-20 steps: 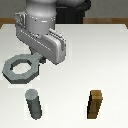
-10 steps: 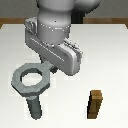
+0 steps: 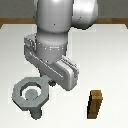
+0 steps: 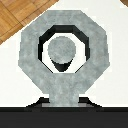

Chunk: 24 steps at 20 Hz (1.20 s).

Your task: Put the loop with the handle onto the peg.

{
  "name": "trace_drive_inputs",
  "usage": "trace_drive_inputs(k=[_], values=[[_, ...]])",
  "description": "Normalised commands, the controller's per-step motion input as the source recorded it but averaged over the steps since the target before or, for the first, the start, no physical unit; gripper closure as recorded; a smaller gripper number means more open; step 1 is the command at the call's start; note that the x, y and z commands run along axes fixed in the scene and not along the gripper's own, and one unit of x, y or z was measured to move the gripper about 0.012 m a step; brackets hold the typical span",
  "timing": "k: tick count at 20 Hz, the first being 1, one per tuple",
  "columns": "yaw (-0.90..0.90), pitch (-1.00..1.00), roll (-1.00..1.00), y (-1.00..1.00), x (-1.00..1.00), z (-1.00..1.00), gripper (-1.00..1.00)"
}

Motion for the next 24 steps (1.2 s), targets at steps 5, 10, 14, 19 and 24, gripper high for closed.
trace_drive_inputs(k=[5, 10, 14, 19, 24], values=[[0.0, 0.0, 0.0, 0.0, -0.2, -0.6, 1.0], [0.0, 0.0, 0.0, 0.0, 0.0, -0.2, -1.0], [0.0, 0.0, 0.0, 0.0, 0.0, 0.0, -1.0], [0.0, 0.0, 0.0, 0.0, 0.0, 0.0, -1.0], [0.0, 0.0, 0.0, 0.0, 0.0, 0.0, -1.0]])
